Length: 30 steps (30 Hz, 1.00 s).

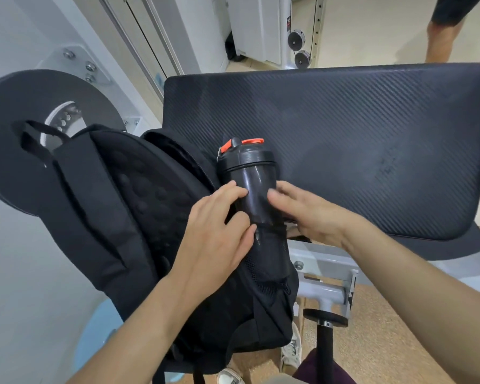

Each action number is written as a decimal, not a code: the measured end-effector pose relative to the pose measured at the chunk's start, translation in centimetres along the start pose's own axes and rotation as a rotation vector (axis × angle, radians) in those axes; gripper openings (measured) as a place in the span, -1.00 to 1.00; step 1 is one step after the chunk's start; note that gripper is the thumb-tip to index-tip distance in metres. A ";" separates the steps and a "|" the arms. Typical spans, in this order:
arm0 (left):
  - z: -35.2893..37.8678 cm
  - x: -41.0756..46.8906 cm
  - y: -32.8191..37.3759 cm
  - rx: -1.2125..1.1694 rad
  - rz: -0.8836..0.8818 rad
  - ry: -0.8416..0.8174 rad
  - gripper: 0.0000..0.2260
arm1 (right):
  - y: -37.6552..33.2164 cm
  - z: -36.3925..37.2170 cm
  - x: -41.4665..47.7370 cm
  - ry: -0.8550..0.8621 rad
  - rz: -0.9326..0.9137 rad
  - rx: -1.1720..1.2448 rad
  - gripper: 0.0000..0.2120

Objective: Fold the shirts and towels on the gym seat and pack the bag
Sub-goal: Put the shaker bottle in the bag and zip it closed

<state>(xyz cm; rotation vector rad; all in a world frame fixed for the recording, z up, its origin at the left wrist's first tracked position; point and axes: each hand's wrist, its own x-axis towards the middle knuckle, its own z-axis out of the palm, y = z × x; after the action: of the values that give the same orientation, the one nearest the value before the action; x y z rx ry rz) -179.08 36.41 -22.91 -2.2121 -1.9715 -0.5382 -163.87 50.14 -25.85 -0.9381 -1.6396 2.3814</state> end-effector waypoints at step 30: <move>1.7 1.4 0.5 -0.036 -0.023 0.159 -0.84 | -2.0 2.6 -0.2 0.479 -0.346 -0.507 -0.55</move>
<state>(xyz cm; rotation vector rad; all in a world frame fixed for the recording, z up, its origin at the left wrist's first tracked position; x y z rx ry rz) -178.19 38.23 -23.97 -2.0970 -1.9231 -0.7341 -165.61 48.83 -23.45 -1.0730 -2.0145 1.4044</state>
